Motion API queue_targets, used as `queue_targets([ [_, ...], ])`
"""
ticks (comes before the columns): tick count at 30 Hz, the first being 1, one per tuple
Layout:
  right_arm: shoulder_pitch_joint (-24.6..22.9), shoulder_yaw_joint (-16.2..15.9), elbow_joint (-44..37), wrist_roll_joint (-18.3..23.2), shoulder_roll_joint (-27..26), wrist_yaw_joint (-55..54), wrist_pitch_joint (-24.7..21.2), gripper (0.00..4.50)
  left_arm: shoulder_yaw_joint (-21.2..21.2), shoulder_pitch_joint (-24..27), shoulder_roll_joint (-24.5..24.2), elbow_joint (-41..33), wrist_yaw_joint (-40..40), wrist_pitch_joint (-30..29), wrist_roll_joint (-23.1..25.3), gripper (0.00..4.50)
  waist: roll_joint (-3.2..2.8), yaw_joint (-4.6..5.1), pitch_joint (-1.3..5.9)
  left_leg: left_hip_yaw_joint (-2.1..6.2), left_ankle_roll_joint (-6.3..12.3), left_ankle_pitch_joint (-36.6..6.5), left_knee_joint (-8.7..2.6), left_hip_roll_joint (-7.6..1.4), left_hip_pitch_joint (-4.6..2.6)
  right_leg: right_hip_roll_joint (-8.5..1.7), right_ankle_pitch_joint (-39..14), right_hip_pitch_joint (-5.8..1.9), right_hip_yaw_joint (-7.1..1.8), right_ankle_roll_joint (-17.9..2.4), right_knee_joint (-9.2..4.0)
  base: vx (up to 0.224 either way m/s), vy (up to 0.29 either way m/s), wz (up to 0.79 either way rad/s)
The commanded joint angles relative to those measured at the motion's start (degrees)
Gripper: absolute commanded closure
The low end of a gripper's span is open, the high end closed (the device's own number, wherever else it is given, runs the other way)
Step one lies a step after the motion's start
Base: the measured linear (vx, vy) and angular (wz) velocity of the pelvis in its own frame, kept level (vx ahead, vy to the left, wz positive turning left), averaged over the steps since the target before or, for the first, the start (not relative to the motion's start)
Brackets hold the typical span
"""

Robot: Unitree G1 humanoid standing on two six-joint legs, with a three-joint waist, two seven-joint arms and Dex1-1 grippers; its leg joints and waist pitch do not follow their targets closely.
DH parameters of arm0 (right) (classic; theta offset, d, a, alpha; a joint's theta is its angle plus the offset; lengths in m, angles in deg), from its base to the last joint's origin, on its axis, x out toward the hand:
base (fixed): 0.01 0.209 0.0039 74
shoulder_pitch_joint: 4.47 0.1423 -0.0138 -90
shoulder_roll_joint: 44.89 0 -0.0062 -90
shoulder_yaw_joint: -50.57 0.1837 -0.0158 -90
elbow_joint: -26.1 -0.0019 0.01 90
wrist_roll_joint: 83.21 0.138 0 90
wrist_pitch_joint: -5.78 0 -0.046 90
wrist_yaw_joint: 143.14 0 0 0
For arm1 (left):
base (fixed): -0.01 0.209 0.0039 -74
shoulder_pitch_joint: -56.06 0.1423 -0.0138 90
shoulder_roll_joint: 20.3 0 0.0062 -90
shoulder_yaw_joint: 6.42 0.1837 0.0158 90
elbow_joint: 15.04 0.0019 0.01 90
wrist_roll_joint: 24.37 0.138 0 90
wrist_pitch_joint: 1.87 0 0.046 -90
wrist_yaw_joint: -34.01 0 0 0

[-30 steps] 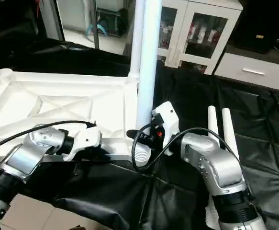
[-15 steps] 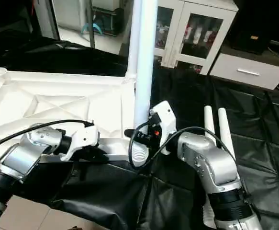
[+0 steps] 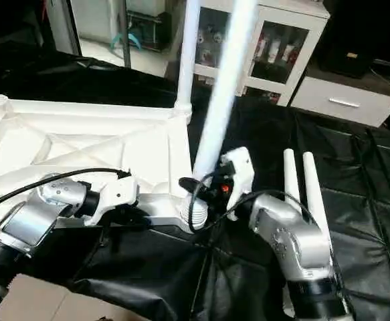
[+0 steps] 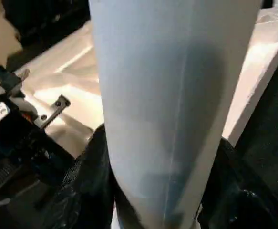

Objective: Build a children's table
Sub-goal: Insert table leg to table base

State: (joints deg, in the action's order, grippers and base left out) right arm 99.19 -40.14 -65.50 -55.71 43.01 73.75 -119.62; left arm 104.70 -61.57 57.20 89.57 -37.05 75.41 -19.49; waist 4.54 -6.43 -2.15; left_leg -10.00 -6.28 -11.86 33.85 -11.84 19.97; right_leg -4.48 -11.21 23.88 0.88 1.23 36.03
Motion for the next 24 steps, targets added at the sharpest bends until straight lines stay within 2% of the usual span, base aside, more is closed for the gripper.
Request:
queue_targets([
  [1, -2.3, 1.4, 2.6, -0.8, 0.1, -0.9, 1.4, 2.64, 0.2, 1.2, 0.8, -0.6, -0.1, -0.4, -1.9, 4.50, -0.10, 0.01, 2.77, -0.30, -0.05, -7.6, -4.27, -0.69, 0.06, -2.48, -6.4, -2.72, -1.35, -10.4, -3.77, 0.000, 0.000, 0.00],
  [4, -4.1, 1.7, 2.6, -0.6, -0.7, -0.6, 4.1, 2.64, 0.1, 1.1, 0.8, -0.5, 0.3, -0.4, -1.8, 4.50, -0.12, 0.07, 2.68, -0.27, -0.27, -8.9, -4.40, -0.72, 0.03, -2.47, -8.2, -2.65, -1.35, -10.1, -4.00, 0.000, 0.000, 0.00],
  [5, -4.9, 1.2, 2.6, -0.9, -0.7, -0.3, 5.2, 2.64, 0.1, 1.0, 0.8, -0.3, 0.4, -0.3, -1.7, 4.50, -0.32, 0.06, 2.69, -0.18, -0.43, -9.5, -4.48, -0.72, 0.00, -2.49, -9.0, -2.68, -1.37, -9.9, -4.06, 0.000, 0.000, 0.00],
  [10, -8.2, -0.5, 3.1, -3.1, -1.4, 1.0, 10.6, 2.64, 0.0, 0.6, 1.1, 0.2, 1.1, 0.0, -1.5, 4.50, -0.18, 0.07, 2.71, -0.23, 0.02, -8.8, -4.40, -0.71, 0.14, -2.41, -7.5, -2.71, -1.37, -10.0, -4.02, 0.000, 0.000, 0.00],
  [11, -8.6, -0.8, 3.3, -3.6, -1.6, 1.1, 12.0, 2.64, -0.1, 0.5, 1.1, 0.4, 1.2, 0.1, -1.5, 4.50, -0.33, 0.03, 2.63, -0.18, -0.01, -9.4, -4.49, -0.72, 0.14, -2.48, -8.4, -2.69, -1.39, -9.9, -4.12, 0.000, 0.000, 0.00],
  [17, -9.7, -1.1, 5.1, -5.7, -2.9, 1.0, 19.8, 2.64, -0.3, -0.1, 1.1, 1.2, 1.6, 0.6, -1.3, 4.50, -0.33, 0.16, 2.42, 0.06, -0.39, -13.3, -4.87, -0.82, 0.07, -2.54, -13.9, -2.40, -1.44, -8.8, -4.74, 0.000, 0.000, 0.00],
  [20, -10.4, -2.0, 5.9, -6.6, -2.5, 2.2, 22.8, 2.64, -0.4, -0.2, 1.1, 1.4, 1.8, 0.6, -1.3, 4.50, -0.28, 0.22, 2.45, 0.12, -0.28, -13.6, -4.88, -0.83, 0.12, -2.52, -14.0, -2.38, -1.47, -8.7, -4.74, 0.000, 0.000, 0.00],
  [24, -11.0, -4.1, 6.8, -8.6, -1.3, 3.4, 23.7, 2.65, -0.4, -0.1, 0.9, 1.3, 1.8, 0.5, -1.3, 4.50, -0.27, 0.24, 2.44, 0.09, 0.14, -12.9, -4.85, -0.81, 0.17, -2.41, -12.5, -2.42, -1.43, -9.1, -4.61, 0.000, 0.000, 0.00],
])
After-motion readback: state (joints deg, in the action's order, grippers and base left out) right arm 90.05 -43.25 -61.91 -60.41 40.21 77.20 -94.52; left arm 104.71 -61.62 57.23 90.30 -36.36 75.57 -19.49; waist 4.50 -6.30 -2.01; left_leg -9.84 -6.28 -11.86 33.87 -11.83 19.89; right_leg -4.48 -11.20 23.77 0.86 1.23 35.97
